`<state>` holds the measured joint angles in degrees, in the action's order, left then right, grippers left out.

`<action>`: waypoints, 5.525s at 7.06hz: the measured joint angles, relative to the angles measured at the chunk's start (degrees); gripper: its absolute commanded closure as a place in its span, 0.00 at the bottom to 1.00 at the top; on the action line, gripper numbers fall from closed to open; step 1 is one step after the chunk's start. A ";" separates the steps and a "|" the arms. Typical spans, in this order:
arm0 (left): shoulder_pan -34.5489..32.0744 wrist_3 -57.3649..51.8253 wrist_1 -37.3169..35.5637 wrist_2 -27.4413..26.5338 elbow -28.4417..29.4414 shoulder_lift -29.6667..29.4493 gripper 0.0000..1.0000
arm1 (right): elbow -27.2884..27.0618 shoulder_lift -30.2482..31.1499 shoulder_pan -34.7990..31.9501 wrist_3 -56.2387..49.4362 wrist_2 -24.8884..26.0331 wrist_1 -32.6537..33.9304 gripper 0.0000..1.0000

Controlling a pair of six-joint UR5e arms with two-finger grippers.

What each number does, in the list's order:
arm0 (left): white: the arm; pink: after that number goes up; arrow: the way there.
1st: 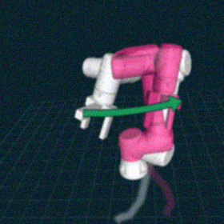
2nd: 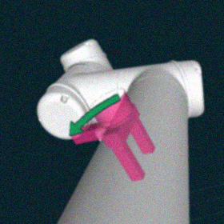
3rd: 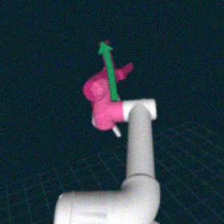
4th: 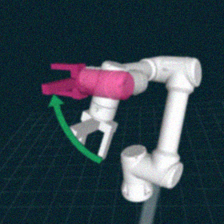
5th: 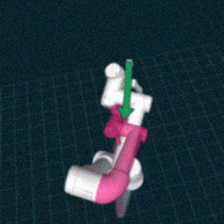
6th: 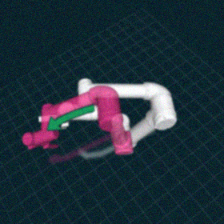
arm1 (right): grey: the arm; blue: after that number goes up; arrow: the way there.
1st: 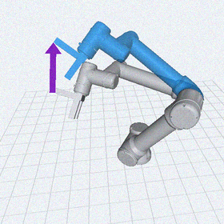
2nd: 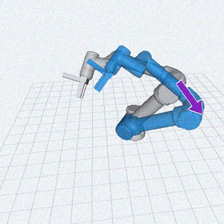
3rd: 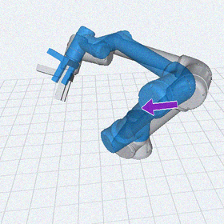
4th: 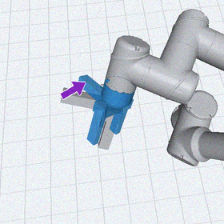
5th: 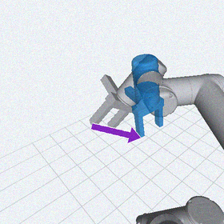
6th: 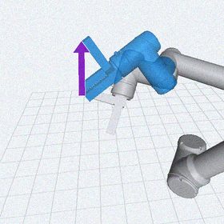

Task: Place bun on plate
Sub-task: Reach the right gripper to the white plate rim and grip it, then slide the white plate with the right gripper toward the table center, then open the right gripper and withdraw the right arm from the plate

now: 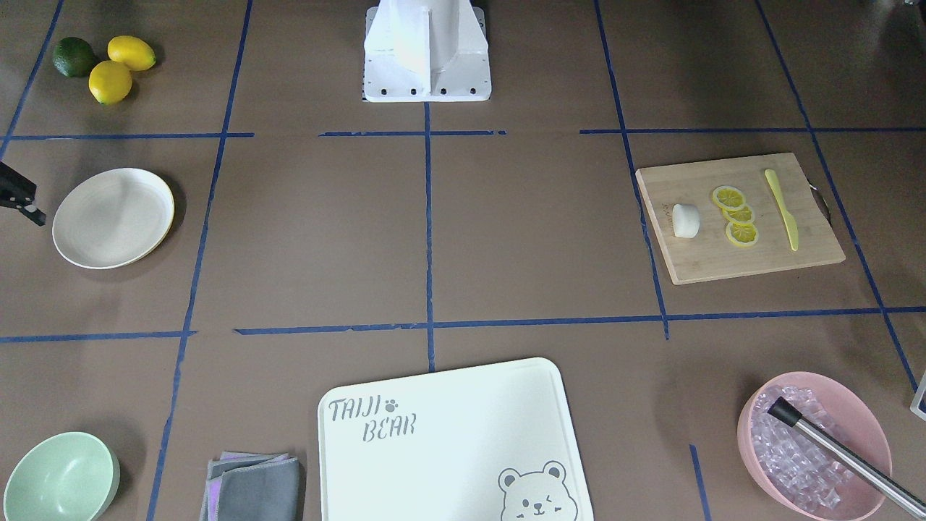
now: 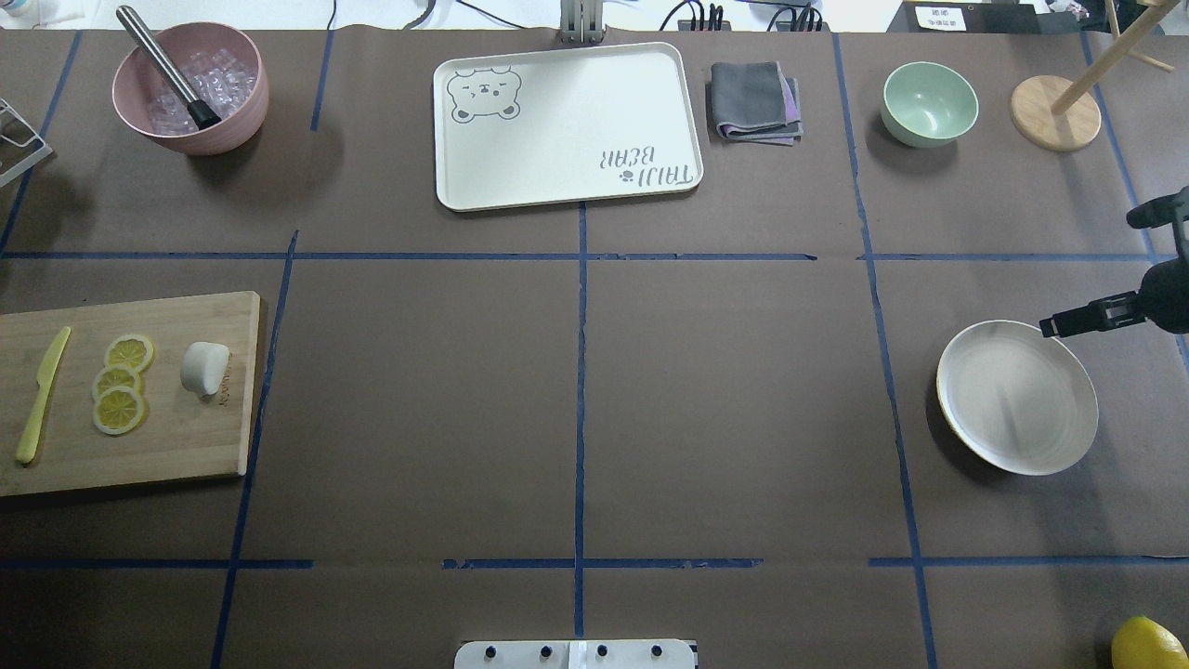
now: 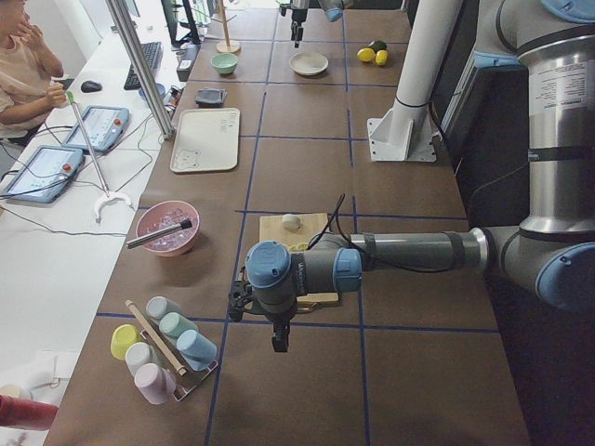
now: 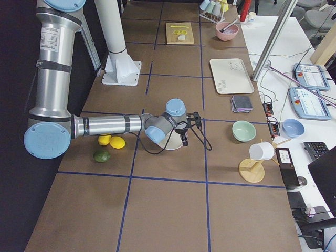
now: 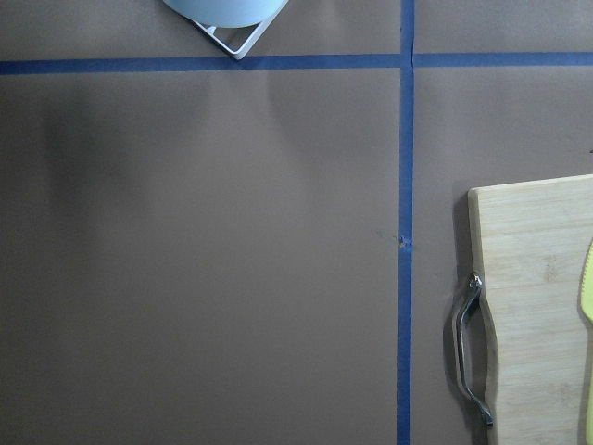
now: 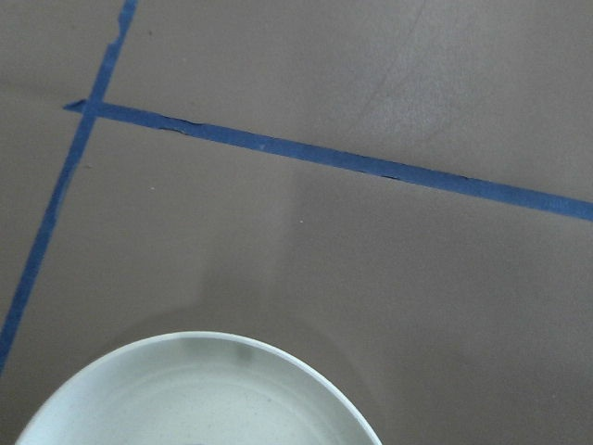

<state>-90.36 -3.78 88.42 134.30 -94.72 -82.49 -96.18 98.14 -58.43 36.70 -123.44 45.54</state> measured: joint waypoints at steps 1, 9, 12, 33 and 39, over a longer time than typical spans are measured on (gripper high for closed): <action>0.00 0.00 0.00 0.02 0.00 0.13 0.00 | 2.53 0.45 2.02 1.65 2.31 -4.10 0.00; -0.01 0.00 0.09 0.13 -0.28 0.22 0.00 | 4.67 5.10 4.20 1.81 3.10 -9.58 0.98; -0.08 0.00 0.03 0.01 -0.54 0.28 0.00 | 2.54 5.19 4.21 1.95 2.37 -12.09 1.00; 0.05 -0.19 0.07 -0.21 -1.86 1.92 0.00 | -9.99 -33.90 17.48 14.95 14.57 40.43 0.00; 0.09 0.08 1.63 -4.19 -2.90 -1.84 0.00 | -16.81 -10.70 -15.45 -32.68 -1.11 54.81 0.00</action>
<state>-90.26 -3.70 90.05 130.11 -97.62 -84.33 -112.99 87.44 -73.88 4.02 -124.56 100.35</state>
